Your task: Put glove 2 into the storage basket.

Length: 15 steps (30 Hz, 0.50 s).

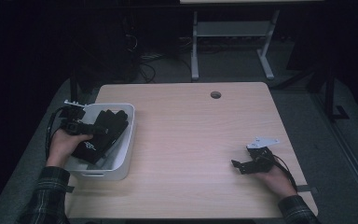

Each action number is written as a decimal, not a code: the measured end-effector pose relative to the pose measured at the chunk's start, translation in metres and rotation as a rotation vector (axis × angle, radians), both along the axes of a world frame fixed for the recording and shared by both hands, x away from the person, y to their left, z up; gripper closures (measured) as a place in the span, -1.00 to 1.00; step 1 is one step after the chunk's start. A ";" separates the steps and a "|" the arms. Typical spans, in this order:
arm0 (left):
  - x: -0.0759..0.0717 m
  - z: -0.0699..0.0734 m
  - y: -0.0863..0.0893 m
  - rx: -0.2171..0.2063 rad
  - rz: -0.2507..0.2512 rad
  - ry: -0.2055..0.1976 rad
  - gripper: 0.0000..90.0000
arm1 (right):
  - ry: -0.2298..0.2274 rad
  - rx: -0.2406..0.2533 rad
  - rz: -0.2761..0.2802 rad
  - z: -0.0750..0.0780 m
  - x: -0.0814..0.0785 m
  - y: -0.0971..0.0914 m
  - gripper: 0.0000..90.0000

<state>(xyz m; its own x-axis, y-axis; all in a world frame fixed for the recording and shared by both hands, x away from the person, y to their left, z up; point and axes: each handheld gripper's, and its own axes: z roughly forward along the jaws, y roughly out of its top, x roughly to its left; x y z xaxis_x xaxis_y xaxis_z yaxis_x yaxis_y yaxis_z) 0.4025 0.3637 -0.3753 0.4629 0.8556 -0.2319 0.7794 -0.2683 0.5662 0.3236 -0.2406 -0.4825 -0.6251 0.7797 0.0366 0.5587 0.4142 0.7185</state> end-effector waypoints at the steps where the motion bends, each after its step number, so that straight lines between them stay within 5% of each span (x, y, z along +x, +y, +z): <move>1: 0.000 0.000 -0.001 0.003 -0.003 -0.003 -0.12 | 0.000 0.000 0.000 0.000 0.000 0.000 -0.75; 7: 0.000 -0.002 -0.004 0.055 -0.010 -0.031 -0.61 | 0.000 -0.001 0.000 0.000 0.000 0.000 -0.75; 15: -0.001 0.007 0.000 0.063 0.008 -0.095 -0.72 | 0.000 -0.001 0.000 0.000 0.000 0.000 -0.75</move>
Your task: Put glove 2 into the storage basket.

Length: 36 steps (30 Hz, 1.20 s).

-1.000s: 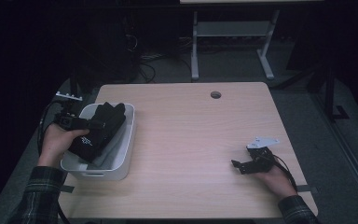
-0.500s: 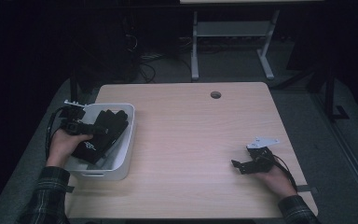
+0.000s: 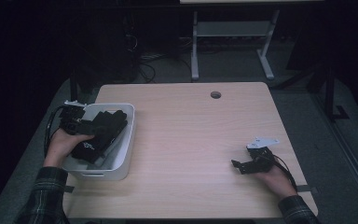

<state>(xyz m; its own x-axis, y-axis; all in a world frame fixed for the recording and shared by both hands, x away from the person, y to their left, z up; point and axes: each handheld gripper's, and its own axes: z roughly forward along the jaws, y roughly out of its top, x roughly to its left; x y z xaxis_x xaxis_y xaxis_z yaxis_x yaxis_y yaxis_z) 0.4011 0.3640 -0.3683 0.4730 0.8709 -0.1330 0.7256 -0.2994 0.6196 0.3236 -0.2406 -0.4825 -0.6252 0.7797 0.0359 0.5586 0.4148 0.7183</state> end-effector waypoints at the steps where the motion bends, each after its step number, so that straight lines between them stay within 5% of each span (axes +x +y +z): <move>1: 0.000 0.002 0.001 0.001 -0.001 -0.006 -0.72 | 0.000 0.001 0.000 0.000 0.000 0.000 -0.75; 13: -0.007 0.029 -0.015 -0.017 -0.044 -0.091 -0.72 | 0.000 0.000 0.000 0.000 0.000 0.000 -0.75; 36: -0.016 0.040 -0.113 -0.083 -0.244 -0.154 -0.72 | 0.000 0.000 0.000 0.000 0.000 0.000 -0.75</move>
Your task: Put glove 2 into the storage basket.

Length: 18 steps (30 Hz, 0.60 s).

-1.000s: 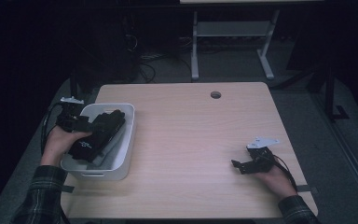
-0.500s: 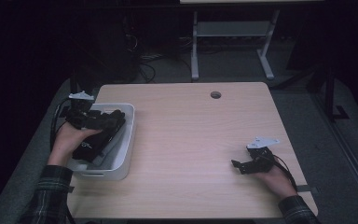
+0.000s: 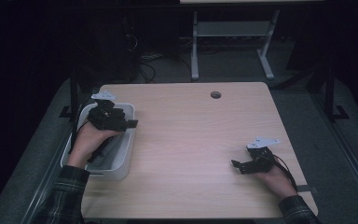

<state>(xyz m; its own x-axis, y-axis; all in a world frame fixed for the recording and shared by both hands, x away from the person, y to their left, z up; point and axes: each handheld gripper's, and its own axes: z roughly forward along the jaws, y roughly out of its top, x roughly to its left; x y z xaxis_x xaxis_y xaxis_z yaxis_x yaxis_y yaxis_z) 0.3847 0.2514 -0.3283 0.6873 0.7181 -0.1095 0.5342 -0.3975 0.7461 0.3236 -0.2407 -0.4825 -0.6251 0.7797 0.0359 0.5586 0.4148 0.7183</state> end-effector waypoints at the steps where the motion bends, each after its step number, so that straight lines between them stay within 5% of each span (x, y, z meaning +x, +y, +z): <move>1: -0.001 0.000 -0.004 -0.002 -0.005 -0.004 -0.72 | 0.000 0.001 0.000 0.000 0.000 0.000 -0.75; 18: -0.027 -0.030 -0.075 0.005 -0.139 -0.003 -0.72 | 0.000 0.000 0.000 0.000 0.000 0.000 -0.75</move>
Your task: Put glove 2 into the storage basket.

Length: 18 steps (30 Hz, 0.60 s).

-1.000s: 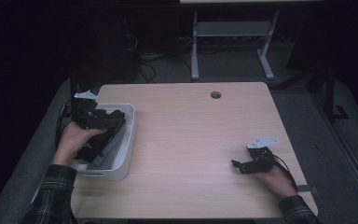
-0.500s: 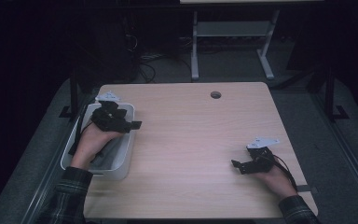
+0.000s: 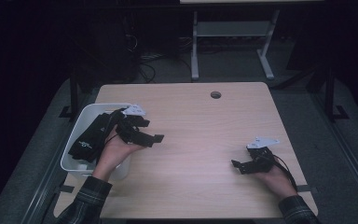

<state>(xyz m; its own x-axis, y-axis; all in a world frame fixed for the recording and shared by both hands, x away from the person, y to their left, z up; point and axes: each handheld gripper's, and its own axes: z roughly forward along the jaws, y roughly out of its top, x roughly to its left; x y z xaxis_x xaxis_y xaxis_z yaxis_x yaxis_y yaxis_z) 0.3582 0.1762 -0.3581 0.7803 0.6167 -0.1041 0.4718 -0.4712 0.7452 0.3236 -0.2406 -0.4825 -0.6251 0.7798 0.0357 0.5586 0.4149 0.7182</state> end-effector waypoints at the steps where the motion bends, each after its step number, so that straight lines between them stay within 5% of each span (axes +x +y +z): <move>1: -0.002 -0.003 -0.005 0.005 -0.009 0.001 -0.72 | 0.000 0.001 0.000 0.000 0.000 0.000 -0.75; 18: -0.025 -0.054 -0.048 0.068 -0.110 0.014 -0.72 | 0.000 0.000 0.001 0.000 0.000 0.000 -0.75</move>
<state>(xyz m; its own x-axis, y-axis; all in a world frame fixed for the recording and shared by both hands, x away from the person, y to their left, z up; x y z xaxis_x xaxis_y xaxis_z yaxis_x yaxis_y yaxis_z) 0.3333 0.1282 -0.4121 0.8425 0.5332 -0.0765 0.4247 -0.5702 0.7032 0.3236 -0.2406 -0.4825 -0.6256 0.7793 0.0361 0.5585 0.4150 0.7183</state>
